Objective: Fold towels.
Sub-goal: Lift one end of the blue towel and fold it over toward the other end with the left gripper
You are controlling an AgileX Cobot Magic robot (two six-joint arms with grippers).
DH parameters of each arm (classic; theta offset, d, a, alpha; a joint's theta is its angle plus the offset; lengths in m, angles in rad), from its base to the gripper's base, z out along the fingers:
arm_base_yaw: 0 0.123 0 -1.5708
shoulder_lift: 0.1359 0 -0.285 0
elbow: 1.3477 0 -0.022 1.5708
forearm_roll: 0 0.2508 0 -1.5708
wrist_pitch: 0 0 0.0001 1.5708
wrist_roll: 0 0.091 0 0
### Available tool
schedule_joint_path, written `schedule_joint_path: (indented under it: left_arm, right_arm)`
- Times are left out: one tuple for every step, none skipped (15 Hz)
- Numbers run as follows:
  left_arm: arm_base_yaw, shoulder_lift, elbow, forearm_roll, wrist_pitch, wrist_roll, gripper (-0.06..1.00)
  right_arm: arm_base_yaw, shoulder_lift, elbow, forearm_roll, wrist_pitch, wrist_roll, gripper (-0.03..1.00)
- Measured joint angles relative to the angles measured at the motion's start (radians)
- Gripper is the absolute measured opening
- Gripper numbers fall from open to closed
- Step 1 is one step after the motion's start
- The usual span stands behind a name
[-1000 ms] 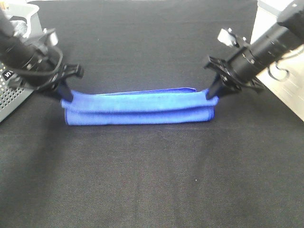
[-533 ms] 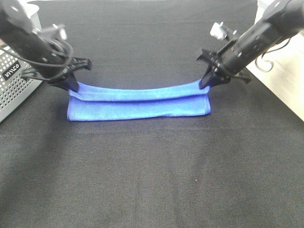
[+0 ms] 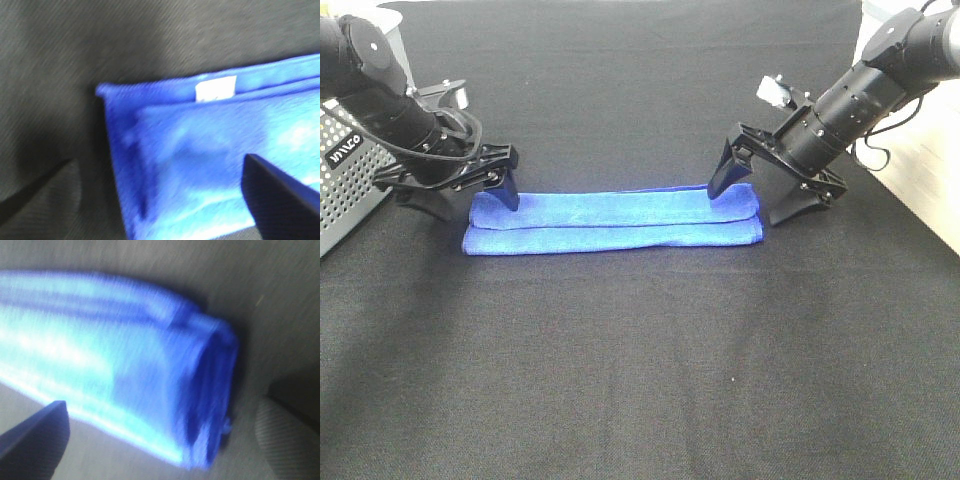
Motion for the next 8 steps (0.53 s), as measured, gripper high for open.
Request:
schedule_joint_path:
  left_arm:
    - [0.0,0.0,0.0,0.002,0.001,-0.012,0.84]
    - [0.0,0.0,0.0,0.002,-0.001,-0.025,0.84]
    - [0.0,0.001,0.0,0.002,-0.006,-0.025,0.84]
    - [0.0,0.005,0.0,0.002,-0.012,-0.028,0.84]
    - [0.0,0.005,0.0,0.002,-0.012,-0.028,0.84]
    - [0.0,0.014,0.0,-0.001,-0.021,-0.028,0.84]
    - [0.0,0.028,0.0,-0.009,-0.023,-0.028,0.84]
    - [0.0,0.047,-0.001,-0.017,-0.025,-0.028,0.84]
  right_arm:
    - [0.0,0.0,0.0,-0.002,0.01,0.0,0.96]
    - [0.0,0.0,0.0,-0.003,0.015,0.0,0.96]
    - [0.0,0.0,0.0,-0.004,0.016,0.0,0.96]
    - [0.0,0.0,0.0,-0.004,0.016,0.0,0.96]
    - [0.0,0.0,0.0,-0.004,0.016,0.0,0.96]
    - [0.0,0.0,0.0,-0.004,0.016,0.0,0.96]
    - [0.0,0.0,0.0,-0.004,0.016,0.0,0.96]
    - [0.0,0.0,0.0,-0.004,0.012,0.0,0.96]
